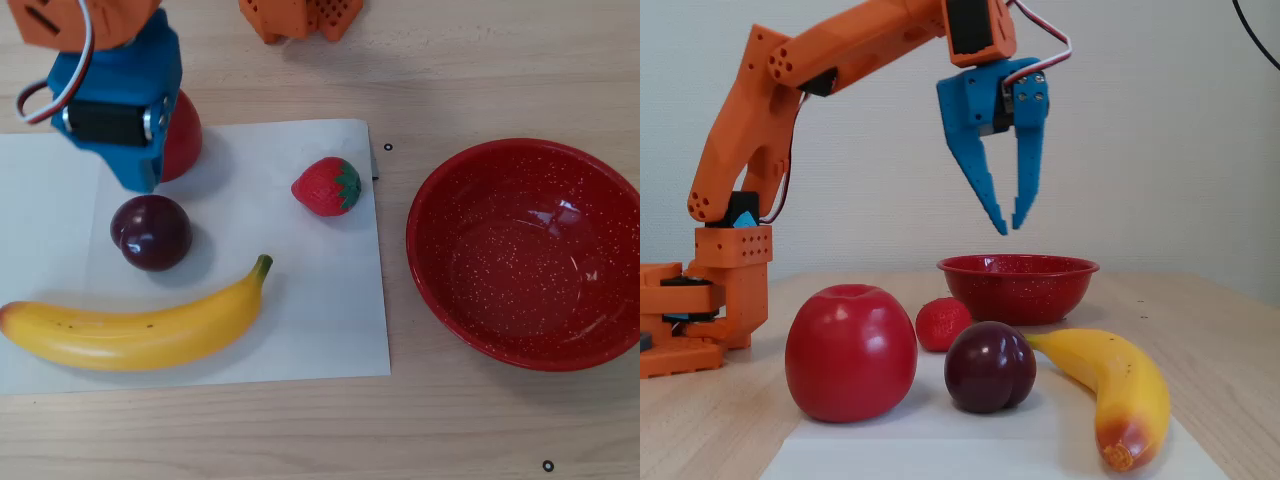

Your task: Grasp the banana and put it in the red bowl

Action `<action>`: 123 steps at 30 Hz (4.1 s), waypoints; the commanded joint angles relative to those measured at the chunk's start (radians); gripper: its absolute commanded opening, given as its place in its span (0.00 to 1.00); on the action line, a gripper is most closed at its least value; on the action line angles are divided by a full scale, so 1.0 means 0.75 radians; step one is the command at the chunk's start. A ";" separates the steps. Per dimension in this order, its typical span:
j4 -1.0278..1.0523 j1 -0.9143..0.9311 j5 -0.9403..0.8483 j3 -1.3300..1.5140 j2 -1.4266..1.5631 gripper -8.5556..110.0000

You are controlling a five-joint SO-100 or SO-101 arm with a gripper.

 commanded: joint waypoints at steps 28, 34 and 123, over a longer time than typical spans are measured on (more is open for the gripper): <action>0.082 -0.078 -0.029 -0.489 -0.382 0.44; 0.020 -0.061 -0.037 -0.507 -0.432 0.45; -0.260 -0.078 0.041 -0.663 -0.806 0.27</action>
